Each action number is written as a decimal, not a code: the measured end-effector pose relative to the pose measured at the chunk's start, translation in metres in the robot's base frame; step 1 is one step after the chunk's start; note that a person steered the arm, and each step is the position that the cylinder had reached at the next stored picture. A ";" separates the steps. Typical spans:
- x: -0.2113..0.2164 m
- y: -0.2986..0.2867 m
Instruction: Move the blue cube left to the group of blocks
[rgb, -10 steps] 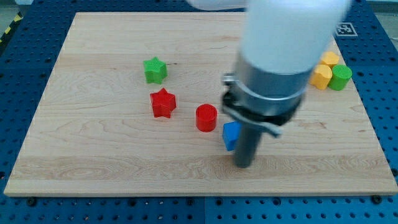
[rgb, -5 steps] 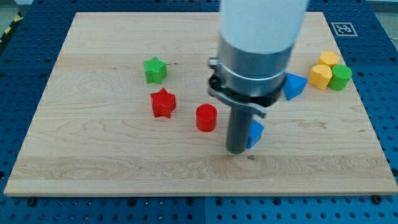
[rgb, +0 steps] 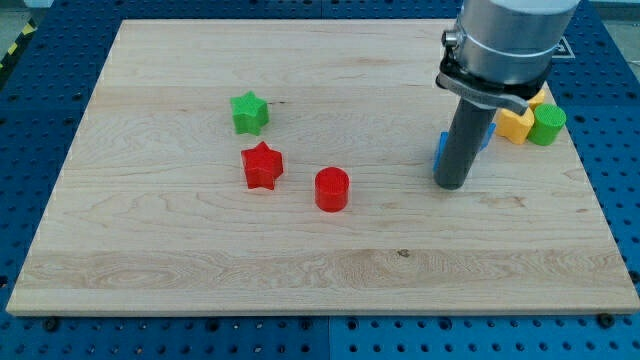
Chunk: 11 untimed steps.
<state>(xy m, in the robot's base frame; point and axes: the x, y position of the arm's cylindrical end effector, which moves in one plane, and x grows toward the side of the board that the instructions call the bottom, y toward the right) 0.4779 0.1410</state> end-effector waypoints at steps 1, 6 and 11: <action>-0.019 0.006; -0.047 0.048; 0.079 -0.074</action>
<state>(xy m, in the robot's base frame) 0.5568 0.0673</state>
